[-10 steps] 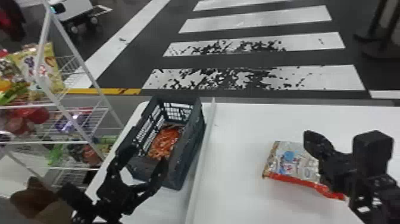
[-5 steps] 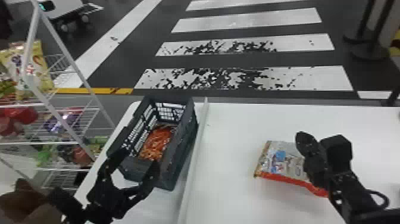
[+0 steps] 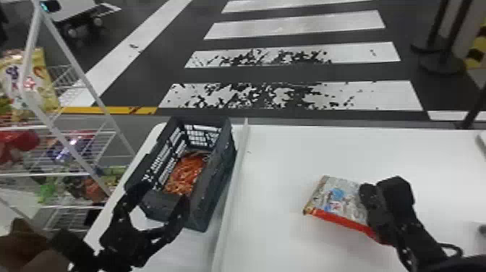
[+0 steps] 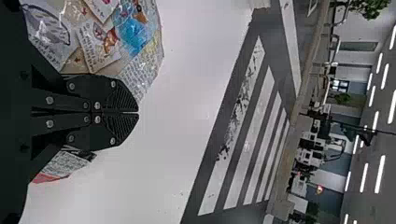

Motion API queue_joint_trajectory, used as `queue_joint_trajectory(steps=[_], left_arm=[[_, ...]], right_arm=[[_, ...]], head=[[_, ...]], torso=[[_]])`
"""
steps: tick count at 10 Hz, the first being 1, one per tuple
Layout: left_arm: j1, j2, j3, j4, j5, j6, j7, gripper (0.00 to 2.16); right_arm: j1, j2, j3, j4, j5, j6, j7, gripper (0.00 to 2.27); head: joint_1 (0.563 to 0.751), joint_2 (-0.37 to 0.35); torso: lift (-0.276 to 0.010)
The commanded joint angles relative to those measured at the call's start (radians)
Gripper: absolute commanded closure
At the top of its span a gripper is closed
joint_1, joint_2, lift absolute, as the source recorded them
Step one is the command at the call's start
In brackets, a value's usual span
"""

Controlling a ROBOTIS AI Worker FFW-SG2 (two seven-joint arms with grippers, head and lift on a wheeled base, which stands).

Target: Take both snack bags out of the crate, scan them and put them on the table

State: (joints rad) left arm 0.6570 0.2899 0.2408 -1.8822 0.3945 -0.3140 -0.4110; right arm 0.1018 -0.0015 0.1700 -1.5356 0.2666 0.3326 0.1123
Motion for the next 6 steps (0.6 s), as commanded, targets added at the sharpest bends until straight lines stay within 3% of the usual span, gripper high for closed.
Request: queue_joint_trajectory(steps=[1,3,6], left_arm=[[-0.002,0.000,0.000,0.000,0.000,0.000,0.000,0.08],[-0.005,-0.002,0.000,0.005,0.000,0.000,0.000,0.08],[-0.011,-0.002,-0.011,0.006,-0.002,0.000,0.000,0.08]], right_arm=[[0.012,0.002,-0.001,-0.009,0.019,0.035,-0.005,2.26],[0.041,0.002,-0.017,-0.071,0.017,0.078,-0.025,2.26],[0.076,0.002,-0.040,-0.192,-0.073,0.069,-0.025,2.26]], head=[[0.695,0.235],[0.695,0.224],[0.695,0.210]], torso=[[-0.092],[-0.092],[-0.092]])
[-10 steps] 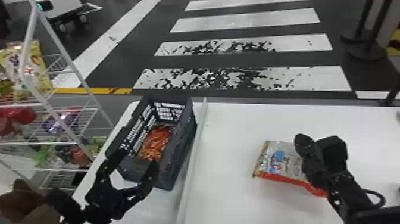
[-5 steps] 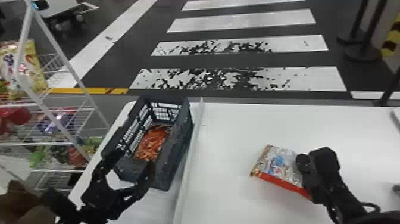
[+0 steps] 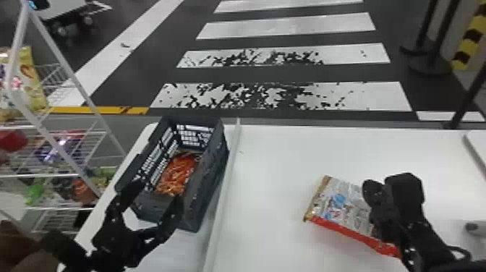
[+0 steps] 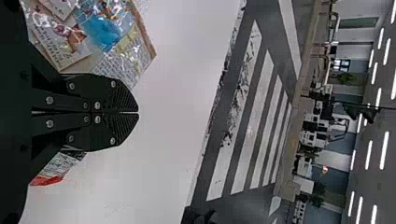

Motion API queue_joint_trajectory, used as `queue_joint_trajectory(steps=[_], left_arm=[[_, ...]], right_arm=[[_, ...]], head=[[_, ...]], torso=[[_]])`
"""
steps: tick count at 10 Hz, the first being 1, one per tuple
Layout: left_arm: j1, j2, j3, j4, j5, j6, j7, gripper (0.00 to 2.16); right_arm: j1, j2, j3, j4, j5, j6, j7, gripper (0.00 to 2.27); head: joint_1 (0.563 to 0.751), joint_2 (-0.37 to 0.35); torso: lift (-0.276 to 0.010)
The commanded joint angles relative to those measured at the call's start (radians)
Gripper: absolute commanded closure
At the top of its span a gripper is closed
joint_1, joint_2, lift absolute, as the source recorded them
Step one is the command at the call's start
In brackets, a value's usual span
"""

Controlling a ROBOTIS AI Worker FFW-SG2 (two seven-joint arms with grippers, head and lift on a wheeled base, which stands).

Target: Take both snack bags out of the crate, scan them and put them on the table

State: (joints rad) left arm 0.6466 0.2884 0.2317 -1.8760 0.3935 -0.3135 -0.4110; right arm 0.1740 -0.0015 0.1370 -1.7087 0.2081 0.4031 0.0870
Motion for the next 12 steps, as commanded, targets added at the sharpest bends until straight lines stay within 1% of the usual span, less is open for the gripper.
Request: queue_joint_trajectory(steps=[1,4,6,7,9,12], left_arm=[[0.001,0.000,-0.002,0.000,0.001,0.000,0.000,0.08],[0.001,0.005,-0.002,0.000,0.001,0.000,0.000,0.08],[0.007,0.008,-0.002,-0.003,0.002,-0.003,0.000,0.08],[0.008,0.009,-0.002,-0.005,0.002,-0.003,0.000,0.08],[0.010,0.012,-0.002,-0.005,0.004,-0.003,0.000,0.08],[0.007,0.014,-0.006,-0.003,0.005,-0.003,0.000,0.08]], right_arm=[[-0.011,0.002,-0.019,-0.017,-0.018,-0.014,-0.010,2.26],[-0.077,0.002,-0.068,0.110,0.002,-0.036,-0.030,2.26],[-0.102,0.002,-0.073,0.162,0.036,-0.036,-0.030,2.26],[-0.113,0.002,-0.076,0.182,0.065,-0.033,-0.030,2.26],[-0.122,0.002,-0.079,0.195,0.109,0.013,-0.026,2.26],[-0.088,-0.002,-0.091,0.159,0.114,0.096,0.005,2.26]], head=[[0.695,0.208],[0.695,0.174],[0.695,0.145],[0.695,0.142],[0.695,0.130],[0.695,0.119]], torso=[[-0.092],[-0.092],[-0.092],[-0.092],[-0.092],[-0.092]])
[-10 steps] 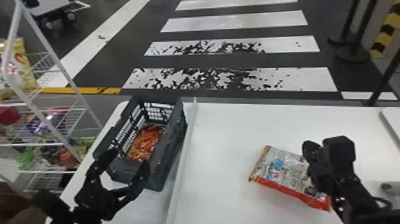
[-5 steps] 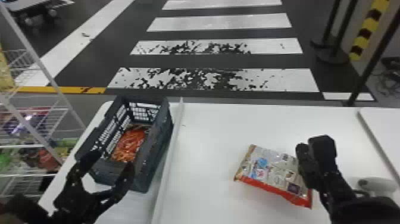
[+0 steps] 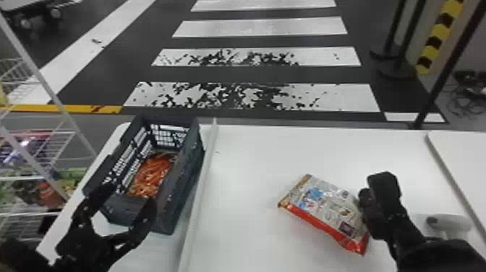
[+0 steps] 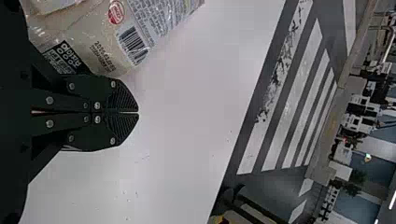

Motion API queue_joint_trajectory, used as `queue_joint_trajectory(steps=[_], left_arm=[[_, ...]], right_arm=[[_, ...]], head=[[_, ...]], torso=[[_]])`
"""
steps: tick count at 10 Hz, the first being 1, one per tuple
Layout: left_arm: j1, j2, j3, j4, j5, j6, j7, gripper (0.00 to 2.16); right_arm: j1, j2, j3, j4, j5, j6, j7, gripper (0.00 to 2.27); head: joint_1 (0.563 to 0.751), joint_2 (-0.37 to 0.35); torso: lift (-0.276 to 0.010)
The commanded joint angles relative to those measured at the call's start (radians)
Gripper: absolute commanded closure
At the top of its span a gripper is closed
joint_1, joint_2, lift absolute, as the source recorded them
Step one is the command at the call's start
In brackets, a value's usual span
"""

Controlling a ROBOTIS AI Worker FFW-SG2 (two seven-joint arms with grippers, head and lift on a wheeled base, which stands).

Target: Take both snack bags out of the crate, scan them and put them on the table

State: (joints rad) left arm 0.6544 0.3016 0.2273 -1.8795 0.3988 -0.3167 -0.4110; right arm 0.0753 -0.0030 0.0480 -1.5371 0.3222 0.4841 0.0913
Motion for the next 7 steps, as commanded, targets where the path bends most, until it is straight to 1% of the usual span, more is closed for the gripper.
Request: queue_joint_trajectory(steps=[1,3,5,7], left_arm=[[-0.001,0.002,-0.002,0.000,0.000,0.000,0.000,0.08],[-0.005,0.002,-0.003,0.002,0.000,0.000,0.000,0.08],[-0.009,0.002,-0.008,0.005,0.000,0.000,0.000,0.08],[-0.012,0.002,-0.009,0.011,0.000,0.000,0.000,0.08]], right_arm=[[0.031,0.000,0.000,-0.048,0.000,0.043,0.001,2.26],[0.075,0.000,0.003,-0.138,0.000,0.104,0.002,2.26],[0.106,0.000,0.004,-0.241,0.000,0.248,0.028,2.26],[0.141,0.001,0.006,-0.345,-0.003,0.390,0.079,2.26]], head=[[0.695,0.114],[0.695,0.108],[0.695,0.106],[0.695,0.106]], torso=[[-0.092],[-0.092],[-0.092],[-0.092]])
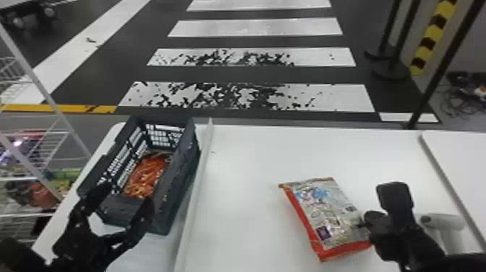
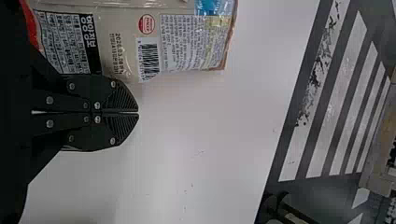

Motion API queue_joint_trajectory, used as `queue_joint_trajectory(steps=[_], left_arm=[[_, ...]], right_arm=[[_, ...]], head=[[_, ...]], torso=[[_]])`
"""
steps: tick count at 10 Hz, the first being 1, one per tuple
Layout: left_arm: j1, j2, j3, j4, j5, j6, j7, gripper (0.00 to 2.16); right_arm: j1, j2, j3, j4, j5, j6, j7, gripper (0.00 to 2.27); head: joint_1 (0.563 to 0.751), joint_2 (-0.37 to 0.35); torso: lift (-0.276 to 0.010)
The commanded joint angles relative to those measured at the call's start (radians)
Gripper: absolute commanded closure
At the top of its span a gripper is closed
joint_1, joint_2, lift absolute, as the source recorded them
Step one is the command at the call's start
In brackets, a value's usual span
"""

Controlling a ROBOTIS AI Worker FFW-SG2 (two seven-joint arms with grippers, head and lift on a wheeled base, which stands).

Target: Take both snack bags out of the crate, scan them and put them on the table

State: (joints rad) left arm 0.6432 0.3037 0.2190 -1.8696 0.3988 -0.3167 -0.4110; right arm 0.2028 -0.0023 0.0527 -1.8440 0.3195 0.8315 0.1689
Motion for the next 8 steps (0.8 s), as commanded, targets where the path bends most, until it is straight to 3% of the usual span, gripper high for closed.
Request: queue_joint_trajectory(steps=[1,8], left_arm=[[0.000,0.000,-0.001,0.003,0.000,0.000,0.000,0.08],[-0.008,0.000,-0.007,0.010,0.000,0.000,0.000,0.08]], right_arm=[[0.035,0.001,0.004,-0.086,0.000,0.073,0.006,2.26],[0.099,0.003,0.022,-0.144,0.029,0.119,0.018,2.26]], head=[[0.695,0.109],[0.695,0.097]], torso=[[-0.092],[-0.092]])
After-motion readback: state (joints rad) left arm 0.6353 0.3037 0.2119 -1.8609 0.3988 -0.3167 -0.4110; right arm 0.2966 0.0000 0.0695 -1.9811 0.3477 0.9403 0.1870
